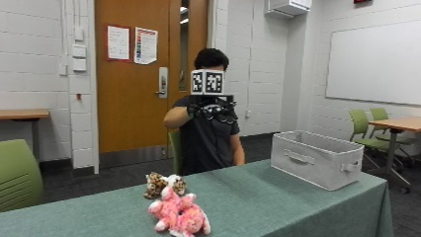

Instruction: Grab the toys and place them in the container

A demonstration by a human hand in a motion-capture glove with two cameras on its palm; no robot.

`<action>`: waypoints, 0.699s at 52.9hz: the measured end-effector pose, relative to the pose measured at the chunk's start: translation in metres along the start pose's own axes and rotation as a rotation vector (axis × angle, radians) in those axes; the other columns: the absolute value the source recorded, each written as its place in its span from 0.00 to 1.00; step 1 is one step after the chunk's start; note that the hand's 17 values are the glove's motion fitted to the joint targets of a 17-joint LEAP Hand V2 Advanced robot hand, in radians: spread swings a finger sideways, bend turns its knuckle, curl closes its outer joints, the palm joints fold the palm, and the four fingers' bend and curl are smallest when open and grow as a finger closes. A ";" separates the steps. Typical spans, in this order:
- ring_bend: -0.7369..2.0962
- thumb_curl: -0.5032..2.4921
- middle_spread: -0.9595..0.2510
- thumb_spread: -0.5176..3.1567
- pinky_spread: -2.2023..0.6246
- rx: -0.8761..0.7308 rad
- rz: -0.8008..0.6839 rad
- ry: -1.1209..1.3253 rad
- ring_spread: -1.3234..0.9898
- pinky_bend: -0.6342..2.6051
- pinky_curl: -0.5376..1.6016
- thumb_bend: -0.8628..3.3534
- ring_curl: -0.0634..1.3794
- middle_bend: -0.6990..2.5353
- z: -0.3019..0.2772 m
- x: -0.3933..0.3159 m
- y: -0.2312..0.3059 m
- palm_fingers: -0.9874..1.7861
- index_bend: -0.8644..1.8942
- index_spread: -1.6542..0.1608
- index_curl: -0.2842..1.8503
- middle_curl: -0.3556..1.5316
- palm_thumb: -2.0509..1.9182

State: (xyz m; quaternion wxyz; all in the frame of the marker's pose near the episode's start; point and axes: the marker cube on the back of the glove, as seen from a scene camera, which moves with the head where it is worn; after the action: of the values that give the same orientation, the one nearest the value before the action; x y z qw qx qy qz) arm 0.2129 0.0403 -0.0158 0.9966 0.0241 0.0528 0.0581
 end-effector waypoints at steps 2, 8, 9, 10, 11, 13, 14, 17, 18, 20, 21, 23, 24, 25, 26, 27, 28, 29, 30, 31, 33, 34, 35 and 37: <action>0.41 0.22 0.72 0.37 0.76 -0.004 0.010 -0.011 0.45 0.39 0.39 0.17 0.24 0.33 0.006 0.011 0.003 0.35 0.38 0.75 0.31 0.40 0.47; 0.39 0.22 0.71 0.37 0.76 -0.032 0.053 -0.036 0.45 0.38 0.39 0.17 0.23 0.33 0.038 0.046 0.015 0.36 0.39 0.74 0.32 0.40 0.47; 0.39 0.22 0.71 0.37 0.76 -0.034 0.064 -0.038 0.45 0.38 0.39 0.17 0.23 0.33 0.044 0.051 0.017 0.36 0.39 0.74 0.32 0.40 0.47; 0.39 0.22 0.71 0.37 0.76 -0.039 0.072 -0.041 0.45 0.38 0.39 0.17 0.23 0.33 0.050 0.055 0.019 0.36 0.39 0.74 0.32 0.40 0.47; 0.39 0.22 0.71 0.36 0.76 -0.047 0.075 -0.048 0.45 0.38 0.39 0.17 0.23 0.33 0.056 0.060 0.021 0.36 0.39 0.74 0.32 0.40 0.47; 0.38 0.22 0.71 0.36 0.76 -0.074 0.070 -0.068 0.45 0.37 0.39 0.17 0.23 0.33 0.068 0.071 0.024 0.36 0.39 0.74 0.32 0.40 0.47; 0.38 0.22 0.71 0.36 0.76 -0.088 0.067 -0.078 0.45 0.37 0.39 0.17 0.23 0.32 0.074 0.076 0.026 0.36 0.39 0.74 0.33 0.40 0.47; 0.37 0.22 0.71 0.36 0.76 -0.110 0.078 -0.100 0.45 0.37 0.39 0.17 0.23 0.32 0.089 0.087 0.031 0.37 0.39 0.74 0.33 0.40 0.47; 0.37 0.22 0.70 0.36 0.76 -0.113 0.084 -0.104 0.45 0.37 0.39 0.17 0.23 0.32 0.096 0.090 0.033 0.37 0.39 0.74 0.33 0.40 0.47; 0.37 0.22 0.70 0.36 0.76 -0.120 0.094 -0.110 0.45 0.37 0.39 0.17 0.23 0.32 0.111 0.098 0.038 0.37 0.39 0.74 0.33 0.40 0.47; 0.37 0.22 0.70 0.36 0.76 -0.124 0.100 -0.113 0.45 0.37 0.39 0.17 0.23 0.32 0.119 0.101 0.041 0.37 0.39 0.74 0.33 0.40 0.47; 0.36 0.22 0.70 0.36 0.76 -0.134 0.109 -0.116 0.45 0.37 0.39 0.17 0.23 0.32 0.135 0.107 0.045 0.37 0.39 0.74 0.33 0.40 0.47; 0.36 0.21 0.70 0.36 0.76 -0.136 0.111 -0.116 0.45 0.36 0.39 0.17 0.23 0.32 0.142 0.110 0.047 0.37 0.39 0.74 0.33 0.40 0.47; 0.36 0.21 0.70 0.36 0.76 -0.137 0.112 -0.116 0.45 0.36 0.39 0.17 0.23 0.32 0.150 0.113 0.049 0.37 0.39 0.74 0.34 0.40 0.47; 0.36 0.21 0.70 0.36 0.76 -0.139 0.113 -0.116 0.45 0.36 0.39 0.17 0.23 0.32 0.156 0.115 0.051 0.37 0.39 0.73 0.34 0.40 0.47; 0.36 0.21 0.70 0.36 0.76 -0.143 0.117 -0.117 0.45 0.36 0.39 0.17 0.23 0.32 0.162 0.116 0.053 0.37 0.39 0.74 0.34 0.40 0.47; 0.36 0.21 0.70 0.36 0.76 -0.151 0.125 -0.120 0.45 0.36 0.39 0.17 0.23 0.32 0.168 0.117 0.055 0.37 0.39 0.73 0.34 0.40 0.47; 0.36 0.21 0.70 0.36 0.76 -0.162 0.135 -0.124 0.44 0.36 0.39 0.17 0.23 0.32 0.174 0.119 0.058 0.37 0.39 0.73 0.34 0.40 0.47; 0.35 0.21 0.69 0.36 0.76 -0.172 0.147 -0.128 0.44 0.36 0.39 0.17 0.23 0.31 0.180 0.120 0.061 0.37 0.39 0.73 0.34 0.40 0.47; 0.35 0.21 0.70 0.36 0.76 -0.181 0.159 -0.131 0.44 0.36 0.39 0.17 0.23 0.31 0.186 0.121 0.063 0.37 0.39 0.73 0.34 0.40 0.47; 0.35 0.21 0.70 0.36 0.76 -0.194 0.175 -0.137 0.45 0.36 0.39 0.17 0.23 0.31 0.198 0.124 0.068 0.38 0.39 0.73 0.34 0.40 0.47; 0.35 0.21 0.70 0.36 0.76 -0.199 0.180 -0.140 0.44 0.36 0.40 0.17 0.23 0.31 0.202 0.126 0.070 0.38 0.39 0.73 0.34 0.40 0.47; 0.35 0.21 0.70 0.36 0.76 -0.204 0.184 -0.143 0.45 0.35 0.40 0.17 0.23 0.31 0.207 0.128 0.072 0.38 0.39 0.73 0.34 0.40 0.47; 0.34 0.21 0.69 0.36 0.76 -0.212 0.191 -0.146 0.44 0.35 0.40 0.17 0.23 0.31 0.215 0.131 0.074 0.38 0.39 0.73 0.34 0.40 0.47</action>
State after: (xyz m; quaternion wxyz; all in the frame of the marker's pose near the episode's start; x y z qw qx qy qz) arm 0.3569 0.1205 0.1880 0.9848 -0.0720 -0.0286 0.1558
